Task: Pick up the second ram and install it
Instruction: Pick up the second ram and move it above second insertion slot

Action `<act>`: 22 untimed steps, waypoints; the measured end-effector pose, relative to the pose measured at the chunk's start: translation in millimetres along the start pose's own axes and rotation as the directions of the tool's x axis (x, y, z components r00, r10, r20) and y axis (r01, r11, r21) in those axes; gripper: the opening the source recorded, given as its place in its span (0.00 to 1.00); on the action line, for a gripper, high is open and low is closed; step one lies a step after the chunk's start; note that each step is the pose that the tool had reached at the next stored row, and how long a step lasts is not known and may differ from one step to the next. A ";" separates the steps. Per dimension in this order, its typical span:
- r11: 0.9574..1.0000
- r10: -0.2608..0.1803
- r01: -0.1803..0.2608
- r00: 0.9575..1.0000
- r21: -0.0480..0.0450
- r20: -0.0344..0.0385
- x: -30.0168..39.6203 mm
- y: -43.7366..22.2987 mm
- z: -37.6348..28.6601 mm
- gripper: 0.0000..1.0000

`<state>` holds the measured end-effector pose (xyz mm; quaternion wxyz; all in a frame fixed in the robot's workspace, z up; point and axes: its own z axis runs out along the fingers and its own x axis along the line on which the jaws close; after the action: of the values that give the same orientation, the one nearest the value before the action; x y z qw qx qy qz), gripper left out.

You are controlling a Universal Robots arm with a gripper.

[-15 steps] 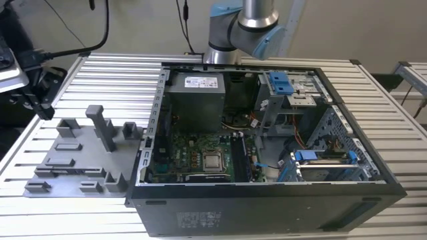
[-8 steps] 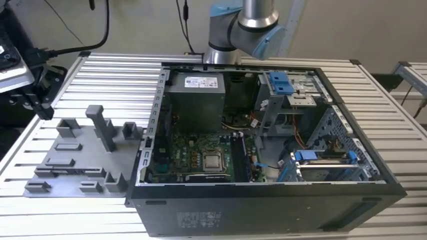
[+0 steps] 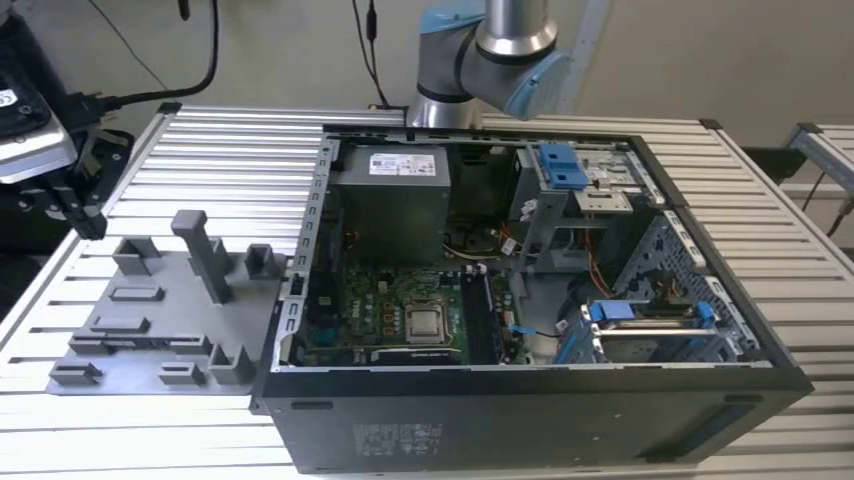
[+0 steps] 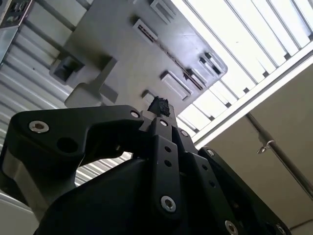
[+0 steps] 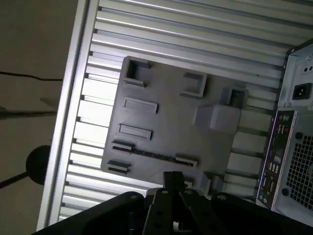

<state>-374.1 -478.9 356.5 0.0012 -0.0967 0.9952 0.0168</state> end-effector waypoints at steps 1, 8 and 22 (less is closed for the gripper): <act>1.000 -0.007 0.007 1.000 0.000 0.000 0.0 0.0 0.0 0.11; 0.998 -0.062 0.062 0.998 0.000 -0.002 0.1 0.0 0.0 0.11; 0.972 -0.235 0.235 0.972 -0.002 -0.008 0.1 0.0 0.0 0.11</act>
<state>-374.2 -478.9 356.4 -0.0008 -0.2138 0.9767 0.0165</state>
